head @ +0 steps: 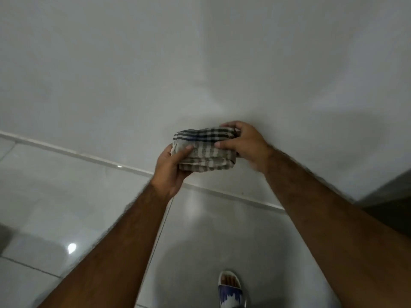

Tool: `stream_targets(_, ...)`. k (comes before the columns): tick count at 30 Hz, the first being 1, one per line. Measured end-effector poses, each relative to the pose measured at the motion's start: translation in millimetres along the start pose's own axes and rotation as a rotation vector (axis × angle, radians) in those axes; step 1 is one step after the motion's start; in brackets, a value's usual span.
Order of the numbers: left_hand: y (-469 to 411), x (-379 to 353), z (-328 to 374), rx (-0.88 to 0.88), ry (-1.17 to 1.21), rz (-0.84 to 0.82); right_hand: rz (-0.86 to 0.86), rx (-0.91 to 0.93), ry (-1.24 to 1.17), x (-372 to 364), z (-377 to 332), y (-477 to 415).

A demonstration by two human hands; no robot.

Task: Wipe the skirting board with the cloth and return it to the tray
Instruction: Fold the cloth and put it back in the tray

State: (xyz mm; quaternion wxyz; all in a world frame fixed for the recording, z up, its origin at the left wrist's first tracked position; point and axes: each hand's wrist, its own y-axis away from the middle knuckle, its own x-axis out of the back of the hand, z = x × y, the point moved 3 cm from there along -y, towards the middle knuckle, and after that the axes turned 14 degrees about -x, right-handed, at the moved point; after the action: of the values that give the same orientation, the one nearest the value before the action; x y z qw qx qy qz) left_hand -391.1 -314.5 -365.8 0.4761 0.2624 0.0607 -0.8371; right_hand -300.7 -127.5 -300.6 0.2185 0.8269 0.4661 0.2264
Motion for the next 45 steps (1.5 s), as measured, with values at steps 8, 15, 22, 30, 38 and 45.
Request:
stream_targets(8,53.2,-111.8,181.4,-0.012,-0.246,-0.171,0.091,0.056,-0.225,48.5,-122.0,145.0)
stream_targets(15,105.0,-193.2,260.8,-0.06,-0.364,-0.21,0.15,0.018,-0.269,89.1,-168.2,262.5)
stream_targets(22,133.7,-282.6,253.8,-0.059,-0.492,-0.333,0.371,0.032,-0.277,170.2,-151.0,320.7)
stream_targets(30,135.6,-439.1,172.4,-0.085,-0.744,-0.595,0.654,-0.108,-0.304,308.0,-65.7,363.6)
stream_targets(38,150.9,-583.0,51.6,-0.255,-1.103,-0.883,0.776,-0.341,-0.371,420.1,38.7,380.7)
stream_targets(45,175.3,-636.8,-50.5,-0.3,-1.296,-1.173,0.806,-0.535,-0.257,458.2,115.8,384.6)
